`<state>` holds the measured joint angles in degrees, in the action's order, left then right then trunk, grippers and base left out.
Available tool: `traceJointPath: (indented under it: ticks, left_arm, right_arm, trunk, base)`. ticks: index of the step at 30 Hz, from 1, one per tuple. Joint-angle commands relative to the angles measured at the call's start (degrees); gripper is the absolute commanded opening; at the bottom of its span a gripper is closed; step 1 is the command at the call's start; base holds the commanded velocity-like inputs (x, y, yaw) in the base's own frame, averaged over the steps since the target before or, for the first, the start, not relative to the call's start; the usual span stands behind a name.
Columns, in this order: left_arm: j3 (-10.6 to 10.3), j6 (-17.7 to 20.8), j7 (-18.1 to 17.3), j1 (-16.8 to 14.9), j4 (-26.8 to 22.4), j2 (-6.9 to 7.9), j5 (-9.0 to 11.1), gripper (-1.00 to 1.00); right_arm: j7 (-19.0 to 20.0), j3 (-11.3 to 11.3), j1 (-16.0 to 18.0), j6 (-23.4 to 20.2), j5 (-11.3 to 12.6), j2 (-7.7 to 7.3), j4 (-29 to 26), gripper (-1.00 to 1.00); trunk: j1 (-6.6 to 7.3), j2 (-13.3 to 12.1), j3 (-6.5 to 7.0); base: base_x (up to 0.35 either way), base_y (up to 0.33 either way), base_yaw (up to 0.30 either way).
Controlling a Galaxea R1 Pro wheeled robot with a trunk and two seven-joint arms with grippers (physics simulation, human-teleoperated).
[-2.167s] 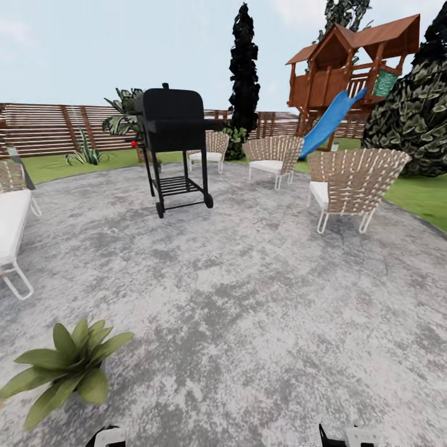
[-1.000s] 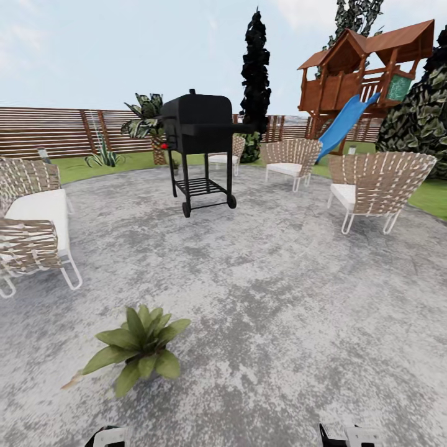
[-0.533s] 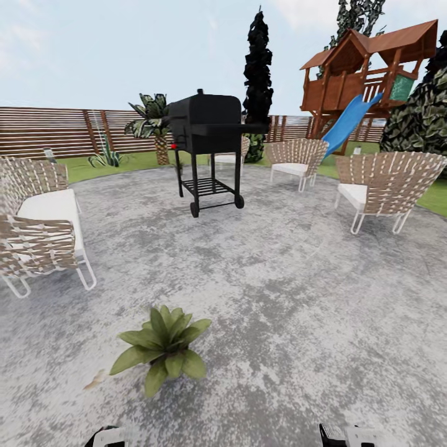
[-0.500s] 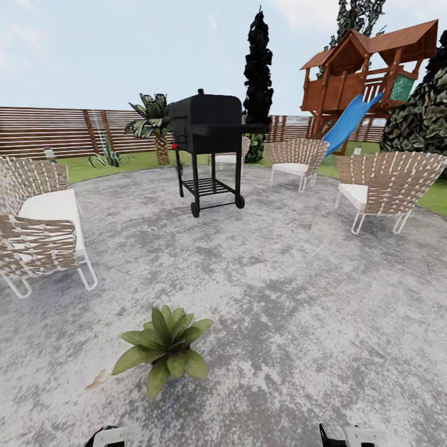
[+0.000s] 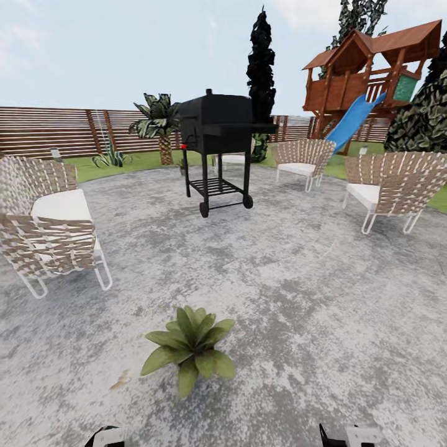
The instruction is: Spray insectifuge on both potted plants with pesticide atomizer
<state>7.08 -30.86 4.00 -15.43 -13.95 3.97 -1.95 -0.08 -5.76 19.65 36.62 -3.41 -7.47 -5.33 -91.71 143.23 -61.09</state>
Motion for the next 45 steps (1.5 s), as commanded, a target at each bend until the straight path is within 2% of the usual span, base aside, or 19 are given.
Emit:
traceJointPath:
  ticks: [1, 10, 35, 45]
  left_arm:
    - [0.1, -0.2, 0.2, 0.0, 0.1, -0.01, -0.2, -1.0]
    - [0.1, -0.2, 0.2, 0.0, 0.1, 0.03, -0.2, -1.0]
    - [0.1, -0.2, 0.1, 0.0, 0.1, 0.07, -0.2, -1.0]
    - [0.1, -0.2, 0.1, 0.0, 0.1, 0.07, -0.3, -1.0]
  right_arm:
    - [0.0, -0.4, 0.0, 0.2, -0.4, 0.0, 0.1, 1.0]
    - [0.0, -0.4, 0.0, 0.2, -0.4, 0.0, 0.1, 1.0]
    - [0.0, -0.4, 0.0, 0.2, -0.4, 0.0, 0.1, 1.0]
    - [0.0, -0.4, 0.0, 0.2, -0.4, 0.0, 0.1, 1.0]
  trunk:
    - [0.01, 0.0, -0.05]
    - [0.01, 0.0, -0.05]
    - [0.01, 0.0, -0.05]
    - [0.01, 0.0, -0.05]
  base:
    - [0.0, 0.309, 0.0]
    - [0.0, 0.309, -0.04]
    - [0.0, 0.309, -0.255]
    - [0.0, 0.183, -0.028]
